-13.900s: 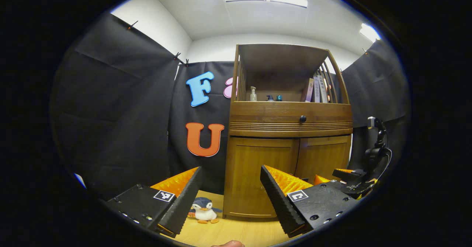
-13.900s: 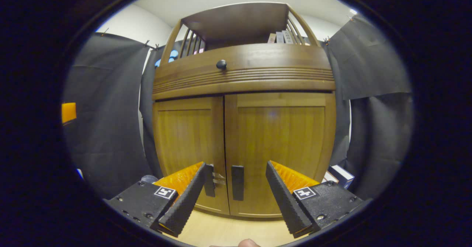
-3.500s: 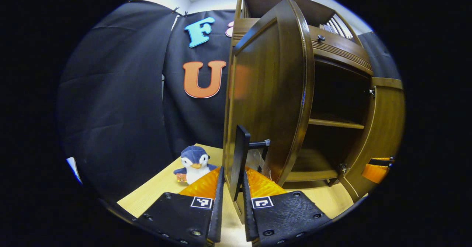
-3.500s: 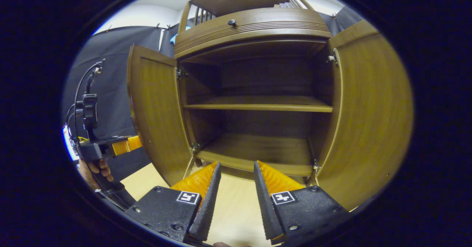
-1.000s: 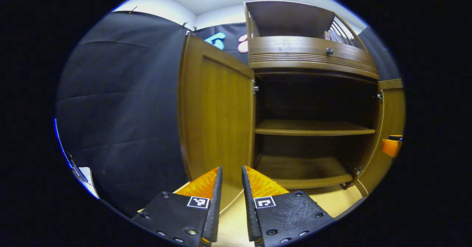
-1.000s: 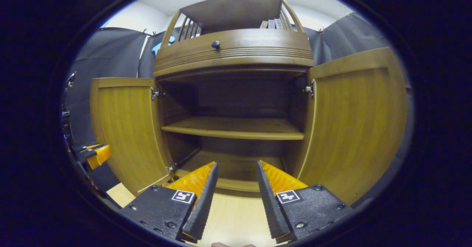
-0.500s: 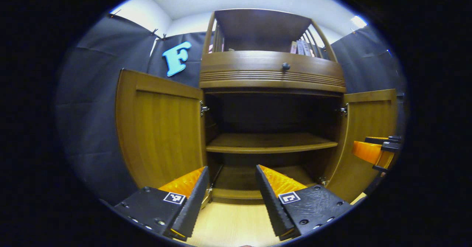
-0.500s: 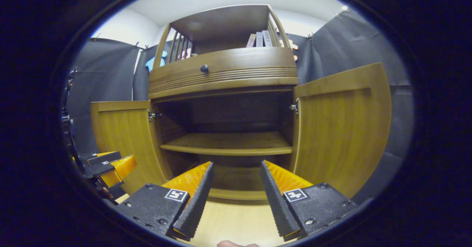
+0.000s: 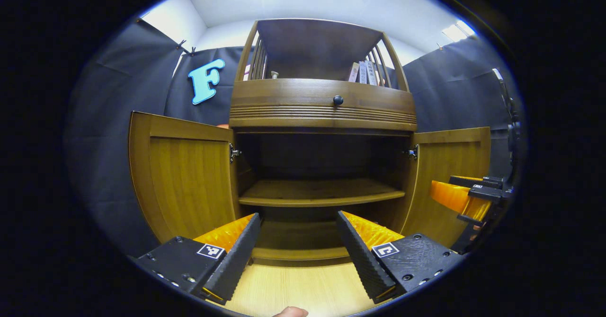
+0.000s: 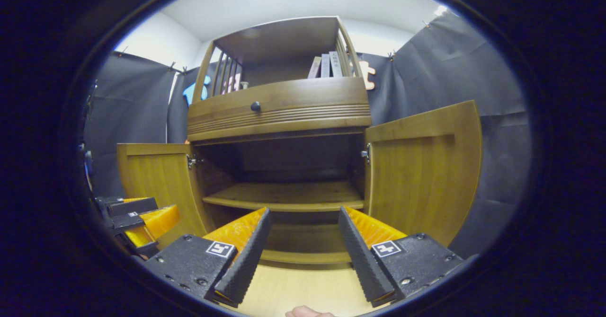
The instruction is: Open the right door of the double-door shoe cabinet with the right hand, and open the left door with the left hand.
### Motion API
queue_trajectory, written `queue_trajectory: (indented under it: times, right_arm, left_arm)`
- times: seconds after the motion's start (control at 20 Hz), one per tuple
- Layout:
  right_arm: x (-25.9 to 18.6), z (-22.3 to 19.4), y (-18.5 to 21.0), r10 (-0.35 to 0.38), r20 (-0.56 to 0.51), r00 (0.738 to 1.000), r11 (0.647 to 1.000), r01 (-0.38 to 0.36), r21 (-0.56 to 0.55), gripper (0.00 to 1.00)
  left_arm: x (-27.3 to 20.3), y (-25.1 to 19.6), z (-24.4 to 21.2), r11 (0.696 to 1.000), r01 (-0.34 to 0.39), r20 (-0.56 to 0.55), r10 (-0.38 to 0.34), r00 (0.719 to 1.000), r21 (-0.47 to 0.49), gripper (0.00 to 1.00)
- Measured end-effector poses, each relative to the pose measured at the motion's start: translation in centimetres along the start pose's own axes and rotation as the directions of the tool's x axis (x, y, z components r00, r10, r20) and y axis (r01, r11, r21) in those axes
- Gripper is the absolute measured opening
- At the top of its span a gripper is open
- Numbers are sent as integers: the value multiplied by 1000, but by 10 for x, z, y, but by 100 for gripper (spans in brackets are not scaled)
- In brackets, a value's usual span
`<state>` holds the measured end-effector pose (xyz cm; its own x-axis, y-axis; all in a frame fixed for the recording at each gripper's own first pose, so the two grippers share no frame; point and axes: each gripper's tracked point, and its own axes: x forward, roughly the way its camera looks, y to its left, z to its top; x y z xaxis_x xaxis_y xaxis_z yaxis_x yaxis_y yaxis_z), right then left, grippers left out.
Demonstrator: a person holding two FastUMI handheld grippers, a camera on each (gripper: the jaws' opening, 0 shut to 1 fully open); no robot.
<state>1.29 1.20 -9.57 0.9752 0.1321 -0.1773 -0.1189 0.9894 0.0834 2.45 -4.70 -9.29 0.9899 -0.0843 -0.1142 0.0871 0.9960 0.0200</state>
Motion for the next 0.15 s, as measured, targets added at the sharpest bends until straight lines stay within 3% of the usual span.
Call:
queue_trajectory:
  times: [0.05, 0.15]
  right_arm:
    - [0, 3, 0, 4, 9, 1000, 1000, -4, -4, 91]
    - [-3, 8, 1, 6, 32, 999, 1000, -6, 4, 90]
  left_arm:
    - [-2, 2, 0, 1000, -5, 0, 5, 1000, 1, 89]
    - [-5, 4, -2, 1000, -4, -14, 4, 1000, 13, 89]
